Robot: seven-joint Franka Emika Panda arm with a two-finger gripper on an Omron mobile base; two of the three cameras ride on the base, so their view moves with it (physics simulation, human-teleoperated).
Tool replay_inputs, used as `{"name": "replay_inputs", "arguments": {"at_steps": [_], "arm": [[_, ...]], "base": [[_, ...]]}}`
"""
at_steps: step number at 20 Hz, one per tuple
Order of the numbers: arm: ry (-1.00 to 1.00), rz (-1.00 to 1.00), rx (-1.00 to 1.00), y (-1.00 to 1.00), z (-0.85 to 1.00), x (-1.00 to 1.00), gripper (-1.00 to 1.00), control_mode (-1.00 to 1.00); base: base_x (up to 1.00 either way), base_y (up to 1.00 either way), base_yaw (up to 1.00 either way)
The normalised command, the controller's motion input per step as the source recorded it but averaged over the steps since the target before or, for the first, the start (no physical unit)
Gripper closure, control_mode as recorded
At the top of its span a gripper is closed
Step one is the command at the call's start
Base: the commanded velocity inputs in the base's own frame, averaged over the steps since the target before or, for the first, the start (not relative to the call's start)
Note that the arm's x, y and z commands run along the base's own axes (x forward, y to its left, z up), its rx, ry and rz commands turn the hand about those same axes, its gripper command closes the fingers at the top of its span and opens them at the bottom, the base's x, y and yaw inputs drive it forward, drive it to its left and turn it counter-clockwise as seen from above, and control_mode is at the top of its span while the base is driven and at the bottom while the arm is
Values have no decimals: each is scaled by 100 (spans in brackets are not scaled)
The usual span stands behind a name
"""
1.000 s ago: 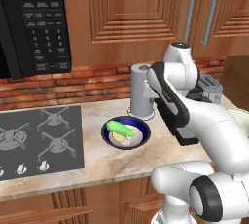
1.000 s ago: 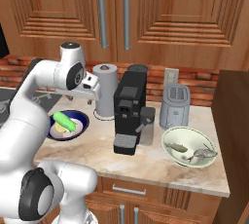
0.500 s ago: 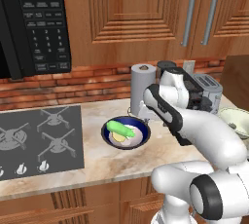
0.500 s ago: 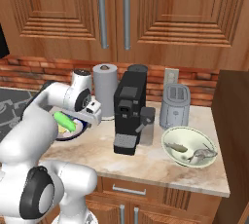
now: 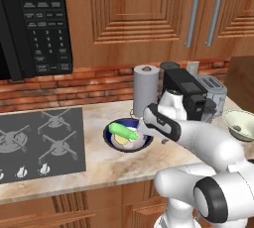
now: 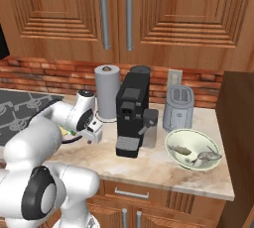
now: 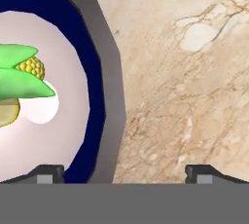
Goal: Place the bowl with the corn and lemon wedge on the second highest shelf of the fridge. Place the bowl with the fishs on the top shelf of the fridge.
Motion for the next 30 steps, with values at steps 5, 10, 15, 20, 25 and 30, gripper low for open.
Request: {"name": "replay_inputs", "arguments": {"at_steps": [5, 10, 15, 20, 25, 30], "arm": [[-2, -4, 0, 21, -18, 20, -100, -100], [0, -5, 0, 22, -18, 28, -100, -100], [0, -6, 0, 19, -17, 19, -100, -100], [-1, -4, 0, 11, -4, 13, 100, -100], [0, 0, 0, 0, 0, 0, 100, -100], [-17, -1, 0, 0, 15, -23, 100, -100]], "base": [[0, 0, 0], [0, 0, 0], [0, 0, 0], [0, 0, 0], [0, 0, 0], [0, 0, 0]]}}
